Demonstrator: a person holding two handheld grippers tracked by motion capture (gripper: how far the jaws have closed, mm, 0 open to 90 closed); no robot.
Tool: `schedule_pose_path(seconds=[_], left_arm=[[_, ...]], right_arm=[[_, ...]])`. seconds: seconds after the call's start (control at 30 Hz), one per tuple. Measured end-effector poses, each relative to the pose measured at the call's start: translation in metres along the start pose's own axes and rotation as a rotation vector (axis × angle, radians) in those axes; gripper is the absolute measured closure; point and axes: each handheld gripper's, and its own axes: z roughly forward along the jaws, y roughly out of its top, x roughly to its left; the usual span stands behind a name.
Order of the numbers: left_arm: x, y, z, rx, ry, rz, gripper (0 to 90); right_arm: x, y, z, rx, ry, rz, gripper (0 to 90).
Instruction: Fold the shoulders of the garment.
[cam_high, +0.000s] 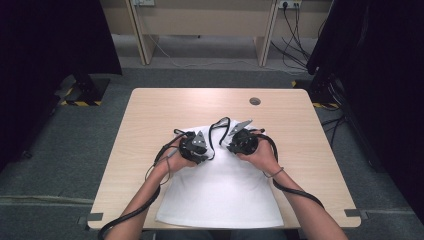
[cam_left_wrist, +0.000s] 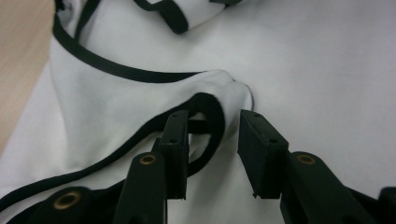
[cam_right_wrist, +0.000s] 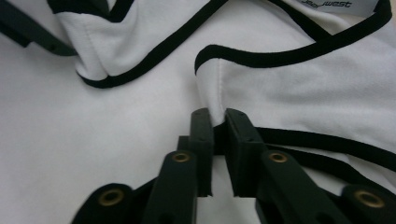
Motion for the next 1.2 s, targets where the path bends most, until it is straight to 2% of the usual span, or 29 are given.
schedule_pose_path(seconds=[0.1,0.37,0.53,0.87,1.0,1.07,1.13,1.2], left_arm=[[0.0,0.0,0.0,-0.01,0.001,-0.007,64.8],[0.0,-0.001,-0.001,-0.049,0.002,-0.033,66.7],[0.001,-0.002,-0.003,-0.066,0.006,-0.046,67.3],[0.0,-0.001,-0.007,-0.086,0.017,-0.048,67.6],[-0.004,-0.001,-0.009,-0.095,-0.002,-0.047,65.3],[-0.005,-0.002,-0.013,-0.105,-0.01,-0.049,63.4],[-0.005,-0.004,-0.021,-0.123,-0.016,-0.054,61.4],[-0.002,-0.005,-0.031,-0.141,-0.012,-0.058,59.3]], right_arm=[[-0.001,-0.003,-0.009,-0.008,0.019,0.001,85.1],[-0.001,-0.012,-0.031,-0.026,0.048,-0.034,85.9],[-0.001,-0.017,-0.04,-0.043,0.052,-0.04,85.9],[0.003,-0.026,-0.058,-0.067,0.068,-0.061,85.9],[0.007,-0.029,-0.056,-0.046,0.079,-0.083,85.7],[0.009,-0.031,-0.05,-0.029,0.1,-0.093,84.3],[0.009,-0.032,-0.048,-0.024,0.123,-0.098,80.1],[0.006,-0.032,-0.051,-0.043,0.151,-0.084,74.9]])
